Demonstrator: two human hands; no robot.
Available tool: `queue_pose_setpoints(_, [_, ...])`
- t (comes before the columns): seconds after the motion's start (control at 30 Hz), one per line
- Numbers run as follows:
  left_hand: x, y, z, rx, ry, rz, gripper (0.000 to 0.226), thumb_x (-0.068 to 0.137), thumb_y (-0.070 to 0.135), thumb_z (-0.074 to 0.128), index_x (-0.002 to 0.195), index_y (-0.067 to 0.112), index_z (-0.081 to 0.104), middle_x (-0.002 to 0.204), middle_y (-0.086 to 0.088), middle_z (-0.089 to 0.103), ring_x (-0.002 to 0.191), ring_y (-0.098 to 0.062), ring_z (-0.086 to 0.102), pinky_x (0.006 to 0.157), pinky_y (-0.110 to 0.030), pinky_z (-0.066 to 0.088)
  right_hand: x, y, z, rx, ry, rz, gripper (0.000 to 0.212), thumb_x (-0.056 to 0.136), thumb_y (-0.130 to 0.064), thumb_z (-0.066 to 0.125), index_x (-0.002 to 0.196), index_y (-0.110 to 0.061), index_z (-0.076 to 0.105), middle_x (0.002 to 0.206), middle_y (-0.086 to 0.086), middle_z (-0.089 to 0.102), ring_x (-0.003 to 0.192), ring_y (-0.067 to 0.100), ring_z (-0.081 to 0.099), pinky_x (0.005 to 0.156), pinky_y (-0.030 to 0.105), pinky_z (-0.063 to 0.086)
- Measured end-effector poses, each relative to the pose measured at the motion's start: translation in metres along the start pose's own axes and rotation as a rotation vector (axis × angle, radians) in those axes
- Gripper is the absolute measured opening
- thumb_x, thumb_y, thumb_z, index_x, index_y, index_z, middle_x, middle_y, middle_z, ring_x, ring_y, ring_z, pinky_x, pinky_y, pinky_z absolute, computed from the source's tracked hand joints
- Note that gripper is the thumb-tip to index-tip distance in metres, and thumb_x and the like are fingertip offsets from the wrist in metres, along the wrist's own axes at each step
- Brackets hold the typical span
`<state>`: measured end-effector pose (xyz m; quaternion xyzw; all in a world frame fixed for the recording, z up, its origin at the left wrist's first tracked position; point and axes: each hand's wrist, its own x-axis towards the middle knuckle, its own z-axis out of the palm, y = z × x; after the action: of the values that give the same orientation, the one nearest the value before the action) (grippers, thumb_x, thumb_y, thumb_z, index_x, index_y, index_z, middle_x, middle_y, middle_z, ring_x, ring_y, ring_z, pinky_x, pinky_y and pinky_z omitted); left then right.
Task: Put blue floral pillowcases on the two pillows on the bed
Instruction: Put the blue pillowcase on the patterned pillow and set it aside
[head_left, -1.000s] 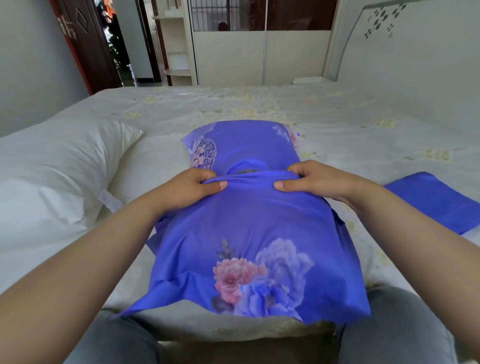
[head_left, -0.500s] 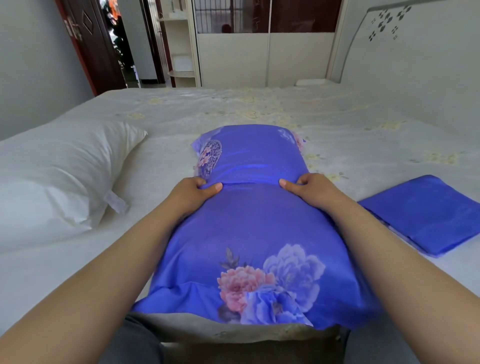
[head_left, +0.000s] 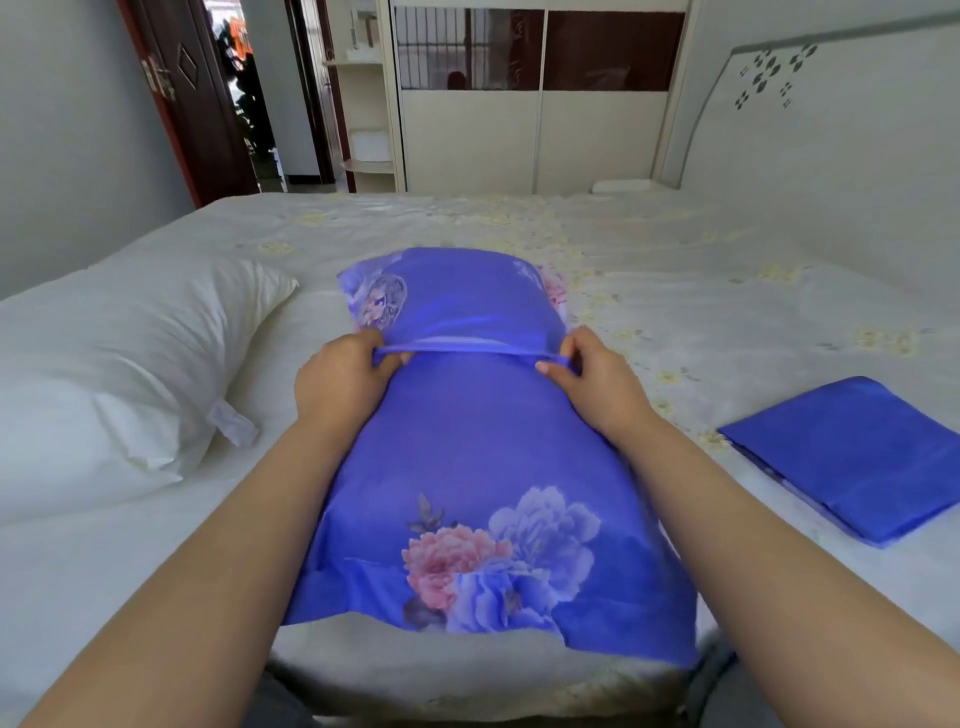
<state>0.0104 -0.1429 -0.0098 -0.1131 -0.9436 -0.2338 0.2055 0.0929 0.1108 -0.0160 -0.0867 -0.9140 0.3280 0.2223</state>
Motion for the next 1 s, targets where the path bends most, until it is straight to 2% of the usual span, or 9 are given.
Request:
queue_pose_setpoints(0.07, [-0.003,0.000,-0.004,0.241,-0.129,0.059,0.028,0.091,0.040,0.053,0.104,0.015,0.052,0.109,-0.013,0.056,0.100,-0.034,0.054,0.077,-0.041,0.043,-0.004,0.012,0.013,0.130,-0.136,0.059,0.019,0.089,-0.032,0.062,0.097,-0.021,0.049,0.095,-0.004,0.058,0.092,0.020,0.057,0.079,0.029,0.042])
queue_pose_setpoints(0.17, [-0.026,0.034,-0.014,0.206,0.026,0.310,0.032,0.089,0.024,0.055,0.121,0.018,0.052,0.124,-0.008,0.052,0.110,-0.033,0.050,0.086,-0.043,0.043,-0.013,0.019,0.016,0.383,-0.101,0.094,0.034,0.089,-0.024,0.063,0.120,-0.019,0.048,0.116,-0.007,0.054,0.112,0.011,0.053,0.095,0.023,0.040])
queue_pose_setpoints(0.23, [-0.054,0.074,-0.021,-0.022,-0.146,0.418,0.038,0.093,0.040,0.049,0.128,0.025,0.050,0.133,0.000,0.050,0.121,-0.027,0.046,0.098,-0.041,0.038,-0.024,0.019,0.011,0.442,0.025,0.115,0.031,0.089,-0.021,0.064,0.116,-0.016,0.051,0.116,-0.005,0.055,0.109,0.010,0.053,0.094,0.023,0.041])
queue_pose_setpoints(0.37, [-0.101,0.104,0.010,0.229,-0.371,0.507,0.062,0.088,0.067,0.034,0.143,0.039,0.030,0.155,0.005,0.024,0.144,-0.026,0.014,0.115,-0.052,0.008,-0.058,0.031,0.006,0.526,0.120,0.250,0.024,0.087,-0.029,0.066,0.106,-0.017,0.056,0.110,-0.004,0.059,0.103,0.013,0.057,0.089,0.024,0.045])
queue_pose_setpoints(0.57, [-0.112,0.082,0.034,0.252,0.016,0.604,0.039,0.081,0.038,0.055,0.118,0.031,0.065,0.126,-0.004,0.061,0.115,-0.031,0.056,0.098,-0.046,0.037,-0.137,0.051,-0.004,0.598,-0.161,0.685,0.057,0.083,-0.068,0.044,0.125,-0.030,0.042,0.117,-0.006,0.053,0.101,0.015,0.056,0.089,0.032,0.044])
queue_pose_setpoints(0.67, [-0.124,0.089,0.033,0.252,0.067,0.648,0.036,0.079,0.023,0.053,0.113,0.025,0.067,0.111,-0.001,0.064,0.092,-0.030,0.059,0.076,-0.036,0.040,-0.159,0.057,-0.003,0.690,-0.122,0.687,0.051,0.082,-0.062,0.052,0.122,-0.032,0.043,0.112,0.000,0.059,0.095,0.018,0.063,0.088,0.039,0.052])
queue_pose_setpoints(0.73, [-0.134,0.099,0.029,0.185,0.026,0.588,0.036,0.084,0.037,0.044,0.107,0.024,0.068,0.104,-0.002,0.064,0.084,-0.032,0.059,0.067,-0.036,0.046,-0.167,0.059,-0.008,0.740,-0.036,0.619,0.039,0.084,-0.046,0.061,0.116,-0.030,0.045,0.107,0.007,0.060,0.089,0.021,0.065,0.080,0.039,0.054])
queue_pose_setpoints(0.87, [-0.153,0.116,0.031,0.105,-0.115,0.502,0.059,0.074,0.069,0.037,0.102,0.025,0.066,0.108,-0.006,0.060,0.091,-0.034,0.058,0.085,-0.054,0.048,-0.171,0.065,-0.020,0.528,-0.080,0.426,0.014,0.083,-0.027,0.069,0.091,-0.021,0.059,0.093,-0.001,0.059,0.080,0.011,0.058,0.070,0.026,0.046])
queue_pose_setpoints(1.0, [-0.156,0.120,0.038,-0.006,-0.162,0.436,0.039,0.074,0.057,0.064,0.097,0.025,0.068,0.109,-0.003,0.058,0.104,-0.033,0.054,0.099,-0.061,0.034,-0.169,0.068,-0.024,0.301,0.031,0.346,0.016,0.081,-0.022,0.072,0.070,-0.020,0.061,0.095,0.002,0.056,0.083,0.004,0.049,0.069,0.010,0.034])
